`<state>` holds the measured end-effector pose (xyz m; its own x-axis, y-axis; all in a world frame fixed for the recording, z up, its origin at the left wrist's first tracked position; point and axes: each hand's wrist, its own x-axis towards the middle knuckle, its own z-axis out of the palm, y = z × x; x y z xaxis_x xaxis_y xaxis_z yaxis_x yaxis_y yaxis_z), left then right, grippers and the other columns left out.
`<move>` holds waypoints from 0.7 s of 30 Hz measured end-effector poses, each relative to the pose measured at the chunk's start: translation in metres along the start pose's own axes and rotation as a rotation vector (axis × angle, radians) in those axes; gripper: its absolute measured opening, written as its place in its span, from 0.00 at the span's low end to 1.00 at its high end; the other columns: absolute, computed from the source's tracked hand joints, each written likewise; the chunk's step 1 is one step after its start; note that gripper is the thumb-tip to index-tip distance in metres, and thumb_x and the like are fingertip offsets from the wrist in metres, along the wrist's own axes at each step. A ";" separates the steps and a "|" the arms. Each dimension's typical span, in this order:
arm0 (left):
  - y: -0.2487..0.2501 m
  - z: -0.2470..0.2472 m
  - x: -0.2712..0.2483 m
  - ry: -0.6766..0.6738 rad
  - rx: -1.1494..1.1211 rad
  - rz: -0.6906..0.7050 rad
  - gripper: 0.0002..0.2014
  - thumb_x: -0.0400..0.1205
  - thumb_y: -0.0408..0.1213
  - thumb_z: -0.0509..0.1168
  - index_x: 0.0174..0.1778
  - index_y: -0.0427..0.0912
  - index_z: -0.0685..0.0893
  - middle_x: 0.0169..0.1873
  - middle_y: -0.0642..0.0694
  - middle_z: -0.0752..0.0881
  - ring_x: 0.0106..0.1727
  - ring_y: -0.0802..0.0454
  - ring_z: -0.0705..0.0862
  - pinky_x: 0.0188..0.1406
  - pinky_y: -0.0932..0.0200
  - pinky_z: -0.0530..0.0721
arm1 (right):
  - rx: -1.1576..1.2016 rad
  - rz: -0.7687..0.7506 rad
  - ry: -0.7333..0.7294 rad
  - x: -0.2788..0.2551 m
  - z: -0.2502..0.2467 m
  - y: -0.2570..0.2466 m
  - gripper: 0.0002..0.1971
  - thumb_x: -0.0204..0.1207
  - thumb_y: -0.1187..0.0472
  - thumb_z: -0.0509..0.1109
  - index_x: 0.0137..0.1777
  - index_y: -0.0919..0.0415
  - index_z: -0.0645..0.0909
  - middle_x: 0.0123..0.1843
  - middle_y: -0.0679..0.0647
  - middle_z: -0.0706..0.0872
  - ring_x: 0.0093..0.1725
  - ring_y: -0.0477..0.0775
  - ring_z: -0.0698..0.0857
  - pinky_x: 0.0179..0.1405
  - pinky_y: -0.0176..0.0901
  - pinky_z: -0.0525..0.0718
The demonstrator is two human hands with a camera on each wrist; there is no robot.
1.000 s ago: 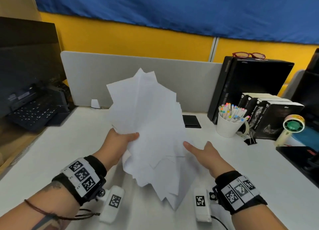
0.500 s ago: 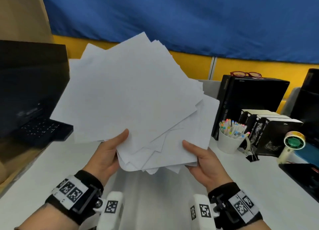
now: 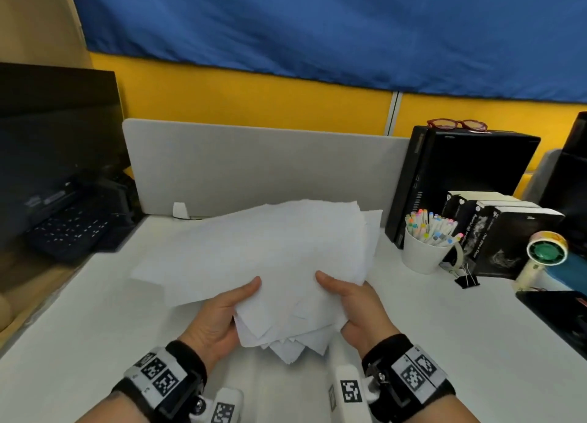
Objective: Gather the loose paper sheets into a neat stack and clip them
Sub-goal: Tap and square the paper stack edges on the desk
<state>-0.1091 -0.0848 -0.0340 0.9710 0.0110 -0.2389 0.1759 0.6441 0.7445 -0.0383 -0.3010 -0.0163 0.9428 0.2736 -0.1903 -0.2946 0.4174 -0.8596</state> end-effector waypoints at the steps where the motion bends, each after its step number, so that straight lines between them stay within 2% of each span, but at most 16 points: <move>1: 0.000 0.001 -0.001 -0.017 -0.031 0.018 0.42 0.55 0.39 0.92 0.66 0.30 0.90 0.67 0.28 0.88 0.62 0.32 0.91 0.59 0.39 0.91 | -0.014 0.037 0.021 0.001 -0.003 0.001 0.26 0.68 0.70 0.83 0.67 0.65 0.85 0.61 0.64 0.91 0.61 0.67 0.90 0.66 0.68 0.84; 3: 0.005 -0.003 -0.005 -0.067 -0.168 0.106 0.49 0.54 0.40 0.91 0.73 0.32 0.85 0.68 0.31 0.87 0.63 0.33 0.91 0.58 0.36 0.91 | -0.062 0.119 0.063 0.003 -0.013 -0.001 0.24 0.67 0.71 0.82 0.65 0.66 0.86 0.58 0.65 0.92 0.58 0.68 0.91 0.63 0.69 0.86; 4: 0.010 -0.008 -0.009 -0.095 -0.258 0.131 0.50 0.57 0.46 0.90 0.76 0.35 0.83 0.71 0.32 0.86 0.66 0.32 0.89 0.62 0.33 0.88 | -0.087 0.166 0.083 0.003 -0.020 -0.003 0.24 0.67 0.71 0.82 0.64 0.67 0.86 0.58 0.66 0.92 0.57 0.69 0.91 0.62 0.69 0.86; 6: 0.023 -0.029 -0.014 -0.092 -0.395 0.132 0.51 0.62 0.65 0.82 0.78 0.40 0.82 0.77 0.32 0.81 0.76 0.28 0.81 0.74 0.25 0.76 | -0.133 0.263 0.106 0.004 -0.036 -0.008 0.26 0.66 0.72 0.82 0.66 0.70 0.85 0.59 0.69 0.91 0.57 0.71 0.91 0.59 0.69 0.87; 8: 0.036 -0.046 -0.021 -0.128 -0.391 0.109 0.58 0.63 0.83 0.69 0.82 0.46 0.75 0.85 0.32 0.68 0.85 0.27 0.67 0.83 0.24 0.61 | -0.195 0.344 0.100 0.003 -0.052 -0.014 0.27 0.67 0.72 0.80 0.68 0.71 0.84 0.61 0.71 0.89 0.58 0.73 0.90 0.54 0.66 0.89; 9: 0.038 -0.051 -0.021 -0.170 -0.376 0.062 0.61 0.61 0.89 0.61 0.82 0.49 0.72 0.87 0.34 0.63 0.87 0.30 0.64 0.84 0.28 0.60 | -0.233 0.373 0.099 0.003 -0.061 -0.017 0.26 0.68 0.72 0.79 0.68 0.72 0.83 0.61 0.72 0.89 0.59 0.73 0.89 0.53 0.65 0.89; 10: 0.042 -0.056 -0.020 -0.154 -0.336 0.012 0.63 0.59 0.92 0.56 0.80 0.48 0.76 0.85 0.34 0.67 0.85 0.30 0.69 0.82 0.29 0.67 | -0.268 0.392 0.090 0.003 -0.069 -0.020 0.26 0.69 0.72 0.79 0.69 0.72 0.83 0.62 0.72 0.89 0.61 0.74 0.88 0.54 0.65 0.89; 11: 0.041 -0.063 -0.017 -0.068 -0.282 -0.043 0.63 0.58 0.93 0.53 0.73 0.44 0.85 0.80 0.33 0.77 0.77 0.28 0.79 0.74 0.29 0.77 | -0.292 0.398 0.069 0.004 -0.076 -0.023 0.25 0.69 0.73 0.78 0.69 0.72 0.83 0.62 0.72 0.88 0.62 0.74 0.88 0.56 0.66 0.88; 13: 0.040 -0.066 -0.015 0.092 -0.119 -0.123 0.61 0.59 0.92 0.52 0.60 0.38 0.94 0.65 0.31 0.90 0.60 0.28 0.91 0.59 0.37 0.87 | -0.340 0.381 0.012 0.005 -0.086 -0.029 0.30 0.64 0.75 0.82 0.68 0.73 0.83 0.64 0.73 0.87 0.62 0.75 0.87 0.58 0.67 0.87; 14: 0.044 -0.064 -0.016 0.106 -0.018 -0.125 0.57 0.62 0.89 0.54 0.57 0.39 0.96 0.60 0.32 0.92 0.55 0.31 0.93 0.57 0.40 0.87 | -0.374 0.380 -0.026 0.007 -0.090 -0.031 0.34 0.59 0.76 0.85 0.68 0.73 0.83 0.64 0.73 0.87 0.62 0.75 0.87 0.58 0.66 0.87; 15: 0.049 -0.062 -0.014 0.111 0.090 -0.127 0.50 0.66 0.84 0.61 0.57 0.40 0.96 0.58 0.33 0.93 0.51 0.34 0.94 0.57 0.41 0.87 | -0.418 0.386 -0.058 0.008 -0.092 -0.033 0.37 0.55 0.75 0.87 0.68 0.73 0.83 0.65 0.73 0.87 0.62 0.74 0.88 0.58 0.65 0.87; 16: 0.055 -0.058 -0.013 0.093 0.196 -0.137 0.44 0.66 0.75 0.74 0.60 0.38 0.94 0.58 0.32 0.92 0.50 0.35 0.95 0.60 0.40 0.86 | -0.466 0.393 -0.081 0.008 -0.092 -0.033 0.37 0.54 0.75 0.87 0.67 0.73 0.83 0.64 0.73 0.87 0.62 0.74 0.88 0.59 0.65 0.87; 17: 0.059 -0.053 -0.013 0.079 0.283 -0.178 0.45 0.58 0.62 0.87 0.65 0.34 0.91 0.60 0.29 0.91 0.51 0.34 0.94 0.67 0.37 0.83 | -0.516 0.395 -0.083 0.009 -0.093 -0.032 0.33 0.57 0.77 0.85 0.66 0.73 0.84 0.63 0.72 0.88 0.61 0.74 0.88 0.60 0.66 0.86; 18: 0.062 -0.051 -0.012 0.084 0.374 -0.246 0.52 0.49 0.49 0.93 0.68 0.30 0.88 0.62 0.28 0.90 0.52 0.33 0.94 0.72 0.34 0.80 | -0.566 0.392 -0.069 0.009 -0.092 -0.031 0.29 0.61 0.79 0.82 0.65 0.73 0.84 0.61 0.72 0.89 0.60 0.74 0.89 0.62 0.67 0.86; 19: 0.063 -0.052 -0.010 0.102 0.448 -0.290 0.55 0.44 0.42 0.94 0.70 0.29 0.86 0.62 0.27 0.90 0.54 0.33 0.94 0.75 0.34 0.79 | -0.609 0.386 -0.052 0.009 -0.091 -0.029 0.25 0.64 0.80 0.80 0.64 0.73 0.85 0.59 0.71 0.90 0.58 0.74 0.89 0.62 0.69 0.85; 21: 0.058 -0.051 -0.006 0.129 0.512 -0.303 0.51 0.48 0.41 0.93 0.70 0.29 0.86 0.62 0.28 0.90 0.57 0.32 0.92 0.76 0.34 0.80 | -0.670 0.368 -0.017 0.010 -0.088 -0.025 0.23 0.66 0.81 0.78 0.62 0.72 0.86 0.56 0.70 0.91 0.56 0.74 0.90 0.61 0.71 0.85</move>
<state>-0.1127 -0.0082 -0.0216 0.8437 -0.0015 -0.5369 0.5280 0.1833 0.8292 -0.0081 -0.3849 -0.0384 0.7980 0.3085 -0.5177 -0.4269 -0.3171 -0.8469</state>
